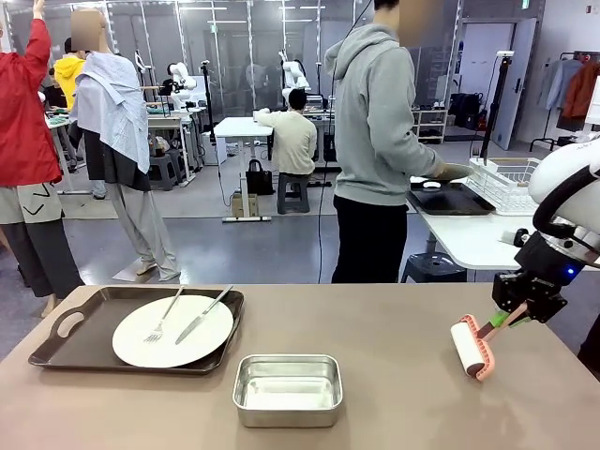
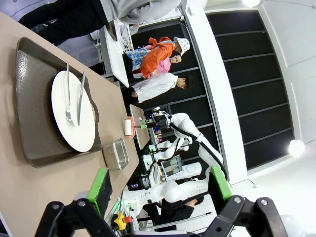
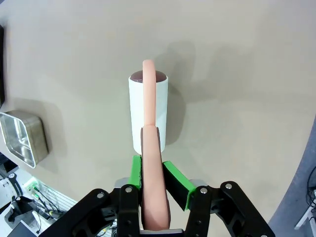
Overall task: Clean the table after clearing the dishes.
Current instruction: When the left (or right) Handle tray is removed, use the left hand (or right hand) to clean the left (or right) side of the table with the Lint Roller.
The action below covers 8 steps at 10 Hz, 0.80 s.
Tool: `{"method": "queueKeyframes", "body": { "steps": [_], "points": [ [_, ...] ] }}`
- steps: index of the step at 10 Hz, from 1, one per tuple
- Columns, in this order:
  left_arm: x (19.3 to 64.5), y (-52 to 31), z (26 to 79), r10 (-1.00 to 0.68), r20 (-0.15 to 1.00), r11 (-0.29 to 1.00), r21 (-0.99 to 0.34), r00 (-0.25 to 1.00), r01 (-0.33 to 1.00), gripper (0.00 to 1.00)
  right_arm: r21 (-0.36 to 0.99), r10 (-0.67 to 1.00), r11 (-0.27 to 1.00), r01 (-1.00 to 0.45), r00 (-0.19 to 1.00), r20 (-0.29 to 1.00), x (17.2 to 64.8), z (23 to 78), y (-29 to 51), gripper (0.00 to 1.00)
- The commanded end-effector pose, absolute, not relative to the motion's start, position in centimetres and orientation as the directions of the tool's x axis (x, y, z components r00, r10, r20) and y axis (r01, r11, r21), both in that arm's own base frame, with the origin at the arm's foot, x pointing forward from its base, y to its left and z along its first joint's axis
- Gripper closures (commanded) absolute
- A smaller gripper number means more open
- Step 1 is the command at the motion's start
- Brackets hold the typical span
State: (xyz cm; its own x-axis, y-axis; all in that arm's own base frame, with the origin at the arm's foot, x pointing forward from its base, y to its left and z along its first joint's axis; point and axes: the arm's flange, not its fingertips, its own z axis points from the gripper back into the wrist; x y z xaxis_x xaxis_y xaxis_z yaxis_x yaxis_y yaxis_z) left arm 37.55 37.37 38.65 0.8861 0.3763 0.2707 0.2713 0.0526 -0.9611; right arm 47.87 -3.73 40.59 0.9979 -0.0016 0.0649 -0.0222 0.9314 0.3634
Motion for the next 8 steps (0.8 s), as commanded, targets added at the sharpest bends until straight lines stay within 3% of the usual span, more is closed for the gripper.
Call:
{"method": "queueKeyframes", "body": {
  "steps": [1, 4, 6, 8],
  "points": [
    [37.3, 37.5, 38.7, 0.374, 0.263, 0.062, -0.964, 0.889, 0.259, 0.0, 0.367, -0.006, 0.93, -0.026, 0.996, 0.084, 47.7, 40.3, -3.7, 0.77],
    [37.3, 37.5, 38.7, 0.374, 0.263, 0.062, -0.964, 0.889, 0.259, 0.0, 0.363, -0.004, 0.931, -0.02, 0.998, 0.065, 47.9, 40.6, -3.8, 0.77],
    [37.3, 37.5, 38.7, 0.374, 0.263, 0.062, -0.964, 0.889, 0.259, 0.0, 0.332, 0.061, 0.942, -0.059, 0.998, 0.004, 50.6, 40.0, -4.4, 0.77],
    [37.3, 37.5, 38.7, 0.374, 0.263, 0.062, -0.964, 0.889, 0.259, 0.0, 0.219, 0.038, 0.975, -0.028, 0.998, -0.042, 51.6, 39.3, -4.8, 0.77]
  ]
}}
